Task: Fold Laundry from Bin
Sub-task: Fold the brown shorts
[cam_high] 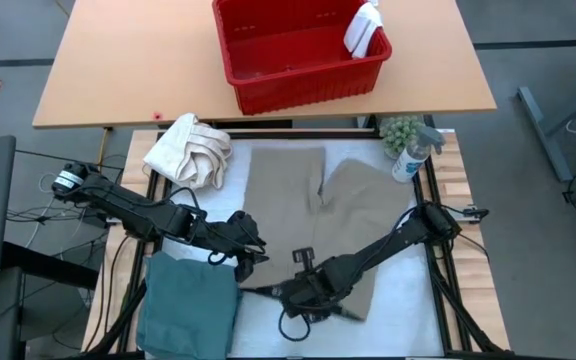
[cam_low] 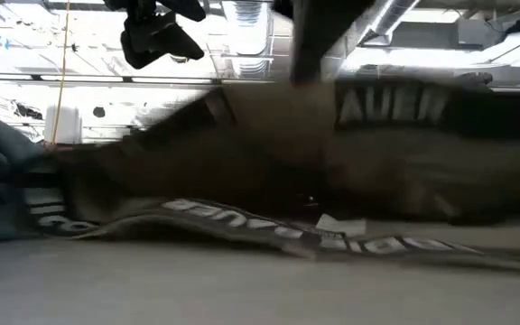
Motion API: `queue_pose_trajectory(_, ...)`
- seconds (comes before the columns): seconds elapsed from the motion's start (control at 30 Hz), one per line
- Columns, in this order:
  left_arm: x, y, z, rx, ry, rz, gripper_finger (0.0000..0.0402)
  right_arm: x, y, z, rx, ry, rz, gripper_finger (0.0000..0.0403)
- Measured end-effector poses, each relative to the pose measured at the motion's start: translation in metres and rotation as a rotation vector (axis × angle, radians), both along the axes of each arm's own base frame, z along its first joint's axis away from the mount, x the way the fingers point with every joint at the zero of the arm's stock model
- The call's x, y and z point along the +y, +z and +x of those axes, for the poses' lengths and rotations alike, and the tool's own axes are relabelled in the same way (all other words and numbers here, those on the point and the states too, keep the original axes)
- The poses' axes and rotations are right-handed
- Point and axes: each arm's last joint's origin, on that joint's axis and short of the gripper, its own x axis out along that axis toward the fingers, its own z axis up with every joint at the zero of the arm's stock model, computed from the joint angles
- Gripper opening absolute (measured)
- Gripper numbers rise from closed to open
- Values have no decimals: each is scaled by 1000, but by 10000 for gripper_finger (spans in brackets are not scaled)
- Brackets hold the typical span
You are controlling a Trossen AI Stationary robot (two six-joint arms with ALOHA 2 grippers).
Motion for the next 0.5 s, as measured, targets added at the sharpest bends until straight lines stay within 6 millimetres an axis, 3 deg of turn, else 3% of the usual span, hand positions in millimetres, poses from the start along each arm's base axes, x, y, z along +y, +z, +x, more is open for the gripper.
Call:
queue_pose_trajectory(0.13, 1, 0, 0, -5, 10, 30, 203, 20, 2, 1, -42, 86, 181, 17)
queue_pose_trajectory(0.37, 3, -1, 0, 0, 7, 62, 203, 44, -62, 2, 160, 302, 434, 17)
queue_pose_trajectory(0.5, 8, -2, 1, 14, 24, 63, 203, 49, -74, 2, 210, 327, 477, 17)
